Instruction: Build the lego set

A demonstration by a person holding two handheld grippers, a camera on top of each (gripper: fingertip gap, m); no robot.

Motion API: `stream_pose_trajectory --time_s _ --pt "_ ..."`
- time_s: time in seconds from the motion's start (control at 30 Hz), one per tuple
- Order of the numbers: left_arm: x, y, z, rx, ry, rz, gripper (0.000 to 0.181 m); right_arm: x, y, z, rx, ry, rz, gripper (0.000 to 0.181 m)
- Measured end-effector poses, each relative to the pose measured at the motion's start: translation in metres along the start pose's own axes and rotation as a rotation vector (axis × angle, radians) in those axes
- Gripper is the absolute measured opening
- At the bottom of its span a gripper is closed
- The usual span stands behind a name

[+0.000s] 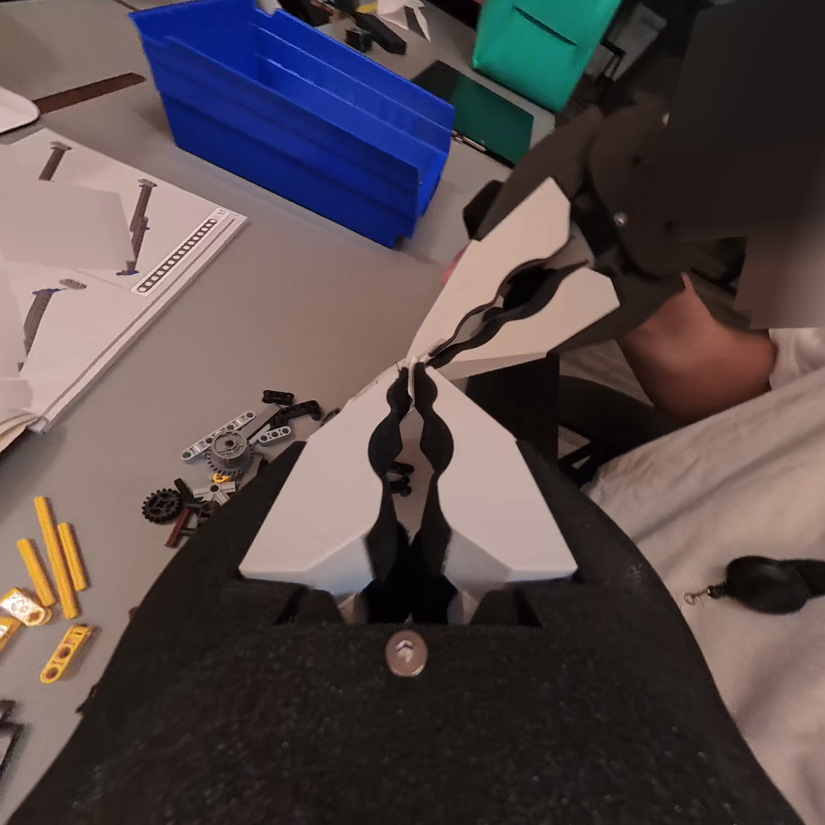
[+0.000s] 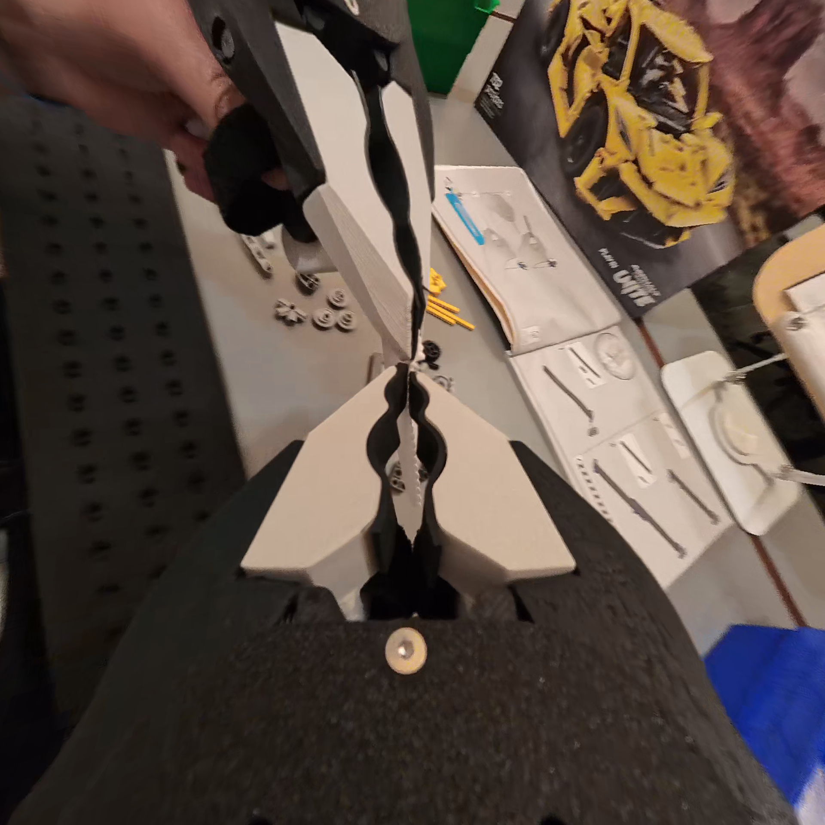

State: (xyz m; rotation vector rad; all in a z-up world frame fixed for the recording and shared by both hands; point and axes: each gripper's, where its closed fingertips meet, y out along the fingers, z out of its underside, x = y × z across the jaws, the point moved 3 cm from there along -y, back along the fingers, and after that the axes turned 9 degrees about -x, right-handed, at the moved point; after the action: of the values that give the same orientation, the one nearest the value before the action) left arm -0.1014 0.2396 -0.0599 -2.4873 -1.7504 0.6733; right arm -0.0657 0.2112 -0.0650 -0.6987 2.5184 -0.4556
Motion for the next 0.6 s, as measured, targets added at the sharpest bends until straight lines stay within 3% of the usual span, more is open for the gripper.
stream_pose_trajectory --time_s 0.27,0.4,0.6 --pt "0.015 0.007 0.0 -0.09 -0.189 -0.121 0.0 -0.011 0.007 0.008 0.068 -0.068 0.222 0.0" --pt "0.018 0.019 -0.002 -0.105 -0.248 -0.111 0.0 -0.017 0.001 0.017 0.073 -0.046 0.302 0.0" --pt "0.035 0.079 0.004 0.005 -0.358 0.016 0.0 -0.038 -0.017 0.071 0.112 -0.014 0.452 0.0"
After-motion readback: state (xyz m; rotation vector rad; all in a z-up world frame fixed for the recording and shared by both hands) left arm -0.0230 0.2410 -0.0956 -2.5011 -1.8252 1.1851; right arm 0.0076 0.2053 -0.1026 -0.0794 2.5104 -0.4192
